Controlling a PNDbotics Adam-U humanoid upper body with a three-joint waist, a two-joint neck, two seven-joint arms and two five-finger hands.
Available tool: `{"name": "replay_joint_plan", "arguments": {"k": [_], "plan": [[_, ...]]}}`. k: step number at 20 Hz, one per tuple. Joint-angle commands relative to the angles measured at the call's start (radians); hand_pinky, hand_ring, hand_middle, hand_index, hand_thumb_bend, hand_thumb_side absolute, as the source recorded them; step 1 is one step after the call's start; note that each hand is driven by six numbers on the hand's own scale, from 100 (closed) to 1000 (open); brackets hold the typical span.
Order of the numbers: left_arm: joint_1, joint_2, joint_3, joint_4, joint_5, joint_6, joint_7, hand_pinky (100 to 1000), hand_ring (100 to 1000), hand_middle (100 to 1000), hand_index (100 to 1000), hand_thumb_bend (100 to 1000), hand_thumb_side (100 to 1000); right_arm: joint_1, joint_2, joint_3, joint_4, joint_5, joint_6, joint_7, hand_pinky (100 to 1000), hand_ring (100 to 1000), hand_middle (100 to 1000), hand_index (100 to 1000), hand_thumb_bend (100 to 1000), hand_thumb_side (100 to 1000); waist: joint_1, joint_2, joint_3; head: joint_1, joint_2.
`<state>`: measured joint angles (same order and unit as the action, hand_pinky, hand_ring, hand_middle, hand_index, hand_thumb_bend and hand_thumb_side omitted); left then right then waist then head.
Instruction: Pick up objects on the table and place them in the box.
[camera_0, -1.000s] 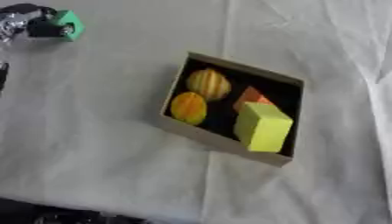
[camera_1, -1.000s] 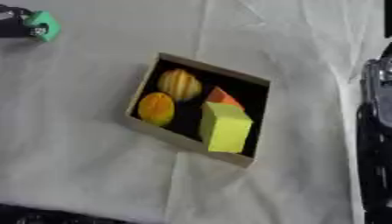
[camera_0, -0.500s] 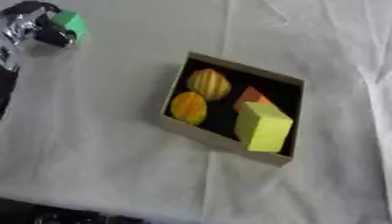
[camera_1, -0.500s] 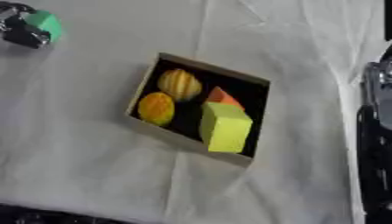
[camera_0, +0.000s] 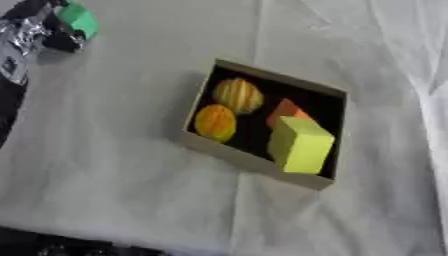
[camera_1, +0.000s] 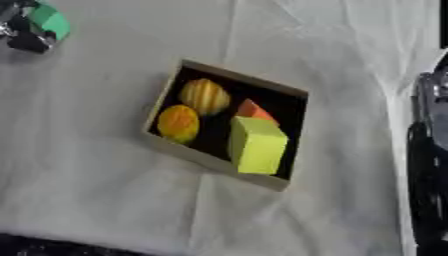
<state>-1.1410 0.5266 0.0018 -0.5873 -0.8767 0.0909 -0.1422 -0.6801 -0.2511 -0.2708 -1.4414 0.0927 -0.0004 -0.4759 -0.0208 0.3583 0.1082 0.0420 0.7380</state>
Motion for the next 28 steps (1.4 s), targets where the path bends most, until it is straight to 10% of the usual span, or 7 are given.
{"name": "replay_joint_plan", "arguments": {"k": [1,11,28], "plan": [[-0.015,0.020,-0.008,-0.025,0.026,-0.003,0.014,685,495,320,602,100,235,-0.011,-0.015,-0.004,-0.018,-0.003,-0.003,0.002,661,637,531,781,100,588,-0.010,-0.015,-0.001,-0.001,-0.002],[-0.052,0.048,-0.063,-0.218,0.148,-0.077,-0.087,674,491,324,597,100,239,-0.001,-0.004,0.000,-0.029,0.016,-0.001,0.006,662,640,532,781,100,576,-0.002,-0.062,0.006,-0.044,0.030],[-0.033,-0.132,-0.515,-0.676,0.431,-0.352,-0.369,660,504,351,613,100,222,-0.041,0.032,0.065,-0.133,0.118,-0.001,0.078,670,648,539,781,100,541,0.006,-0.085,-0.009,-0.175,0.032]]}}
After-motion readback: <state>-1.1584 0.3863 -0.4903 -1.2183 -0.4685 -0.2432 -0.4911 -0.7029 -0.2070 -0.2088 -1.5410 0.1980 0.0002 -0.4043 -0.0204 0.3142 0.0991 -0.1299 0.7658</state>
